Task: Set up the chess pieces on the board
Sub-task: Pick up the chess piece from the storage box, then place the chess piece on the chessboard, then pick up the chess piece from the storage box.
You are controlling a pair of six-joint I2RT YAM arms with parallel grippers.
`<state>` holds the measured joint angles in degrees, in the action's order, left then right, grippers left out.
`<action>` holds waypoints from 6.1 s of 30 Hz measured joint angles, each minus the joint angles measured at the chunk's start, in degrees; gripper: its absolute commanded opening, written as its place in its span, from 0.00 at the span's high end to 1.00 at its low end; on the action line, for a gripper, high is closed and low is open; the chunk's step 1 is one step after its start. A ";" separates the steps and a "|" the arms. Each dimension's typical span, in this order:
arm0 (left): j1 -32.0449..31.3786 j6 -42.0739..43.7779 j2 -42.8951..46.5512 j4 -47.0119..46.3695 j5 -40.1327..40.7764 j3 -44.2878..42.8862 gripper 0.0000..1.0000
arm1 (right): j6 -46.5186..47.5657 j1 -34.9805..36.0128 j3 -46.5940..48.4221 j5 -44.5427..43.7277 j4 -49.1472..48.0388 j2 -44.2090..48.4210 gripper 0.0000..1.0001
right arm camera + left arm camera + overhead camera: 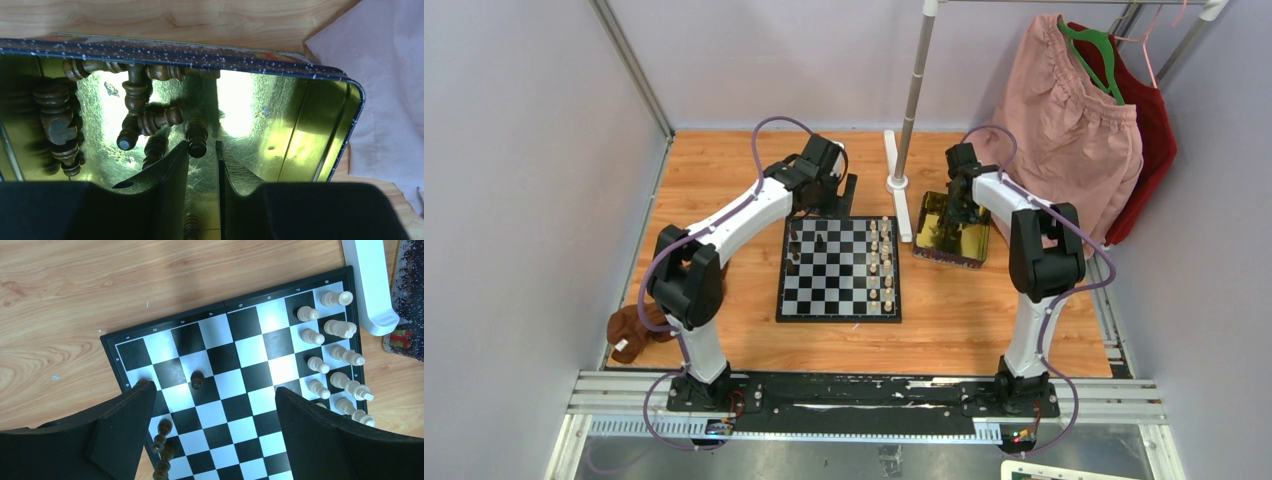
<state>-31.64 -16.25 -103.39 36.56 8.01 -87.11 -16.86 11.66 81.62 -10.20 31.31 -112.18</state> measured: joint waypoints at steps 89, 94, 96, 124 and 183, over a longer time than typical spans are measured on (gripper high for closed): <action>5.99 0.13 43.67 2.80 12.02 26.77 0.00 | 5.44 39.34 32.85 3.67 13.35 -17.53 0.92; 6.08 -0.11 43.43 2.80 11.98 26.77 0.00 | 5.44 39.34 32.85 3.78 13.38 -18.51 0.90; 6.08 -0.26 43.43 2.80 11.96 26.77 0.00 | 5.44 39.34 32.85 3.78 13.38 -18.93 0.89; 6.08 -1.42 40.15 2.03 11.02 25.64 0.00 | 6.51 39.32 32.85 2.47 13.70 -14.10 0.67; 6.08 -2.58 30.23 -0.92 8.02 22.49 0.00 | 4.20 4.28 9.20 2.78 2.95 -4.52 0.71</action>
<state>-25.56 -18.83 -73.17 35.64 16.03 -64.62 -12.67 15.94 90.83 -7.42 34.26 -116.71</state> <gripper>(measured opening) 0.997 0.312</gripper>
